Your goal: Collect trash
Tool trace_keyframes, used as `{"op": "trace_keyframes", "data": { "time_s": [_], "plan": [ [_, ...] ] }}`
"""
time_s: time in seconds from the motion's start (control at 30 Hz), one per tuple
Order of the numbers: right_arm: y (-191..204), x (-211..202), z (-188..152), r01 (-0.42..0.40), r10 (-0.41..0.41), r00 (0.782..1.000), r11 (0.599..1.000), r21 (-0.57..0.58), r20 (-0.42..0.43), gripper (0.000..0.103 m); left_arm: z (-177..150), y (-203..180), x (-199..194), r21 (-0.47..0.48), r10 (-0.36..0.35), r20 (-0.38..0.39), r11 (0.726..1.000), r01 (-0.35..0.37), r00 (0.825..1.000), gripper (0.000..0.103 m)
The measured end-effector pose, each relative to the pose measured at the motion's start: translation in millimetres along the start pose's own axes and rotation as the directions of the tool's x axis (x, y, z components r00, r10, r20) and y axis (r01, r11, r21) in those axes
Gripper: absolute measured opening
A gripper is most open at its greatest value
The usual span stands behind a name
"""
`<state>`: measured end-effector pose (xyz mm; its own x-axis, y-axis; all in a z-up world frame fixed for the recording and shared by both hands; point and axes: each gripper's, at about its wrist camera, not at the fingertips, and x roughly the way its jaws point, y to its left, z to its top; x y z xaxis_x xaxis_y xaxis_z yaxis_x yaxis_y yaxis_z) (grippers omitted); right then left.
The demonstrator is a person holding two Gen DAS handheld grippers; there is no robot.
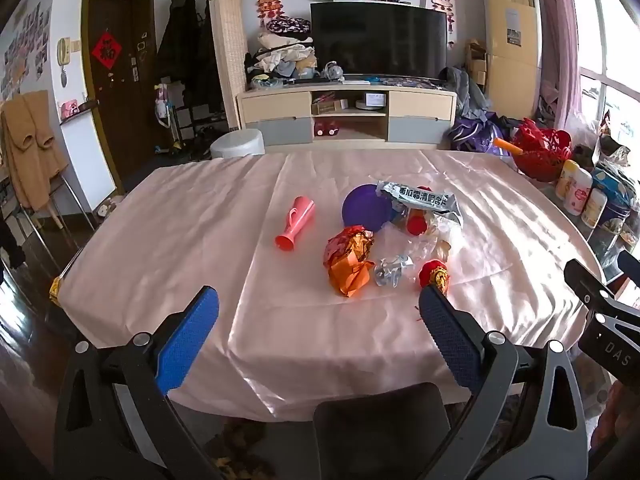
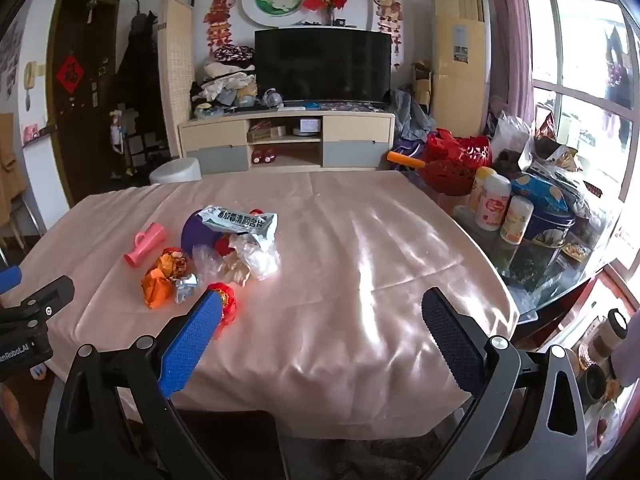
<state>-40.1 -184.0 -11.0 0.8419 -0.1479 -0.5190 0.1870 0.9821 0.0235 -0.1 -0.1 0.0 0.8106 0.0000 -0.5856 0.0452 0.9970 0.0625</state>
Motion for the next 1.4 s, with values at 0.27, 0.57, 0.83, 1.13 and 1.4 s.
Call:
{"op": "trace_keyframes", "data": {
  "time_s": [0.27,0.57,0.83,1.13,1.4],
  "plan": [
    [3.2,5.3,-3.5,-0.009,0.009,1.0,1.0,0.011,-0.005,0.1,-0.5,2.1,1.1,-0.007,0.002,-0.006,1.0,-0.002,1.0,0.095],
    [2.7,1.6,-1.1,-0.017,0.017,1.0,1.0,0.023,-0.008,0.1,-2.9,4.6,0.9,-0.009,0.016,-0.002,1.0,-0.016,1.0,0.095],
    [-1.5,-2.7,0.9,-0.029,0.029,1.0,0.999,0.044,-0.006,0.1,-3.3,5.4,0.3,-0.005,0.022,-0.001,1.0,-0.022,1.0,0.095],
    [-1.3,-4.3,1.0,-0.026,0.027,1.0,0.999,0.04,-0.004,0.1,-5.0,6.0,-0.3,-0.005,0.028,0.0,1.0,-0.028,1.0,0.095],
    [-2.9,-3.9,1.0,-0.025,0.025,1.0,0.999,0.043,-0.003,0.1,-4.4,6.9,-1.6,-0.004,0.031,0.0,1.0,-0.031,1.0,0.095]
  ]
}}
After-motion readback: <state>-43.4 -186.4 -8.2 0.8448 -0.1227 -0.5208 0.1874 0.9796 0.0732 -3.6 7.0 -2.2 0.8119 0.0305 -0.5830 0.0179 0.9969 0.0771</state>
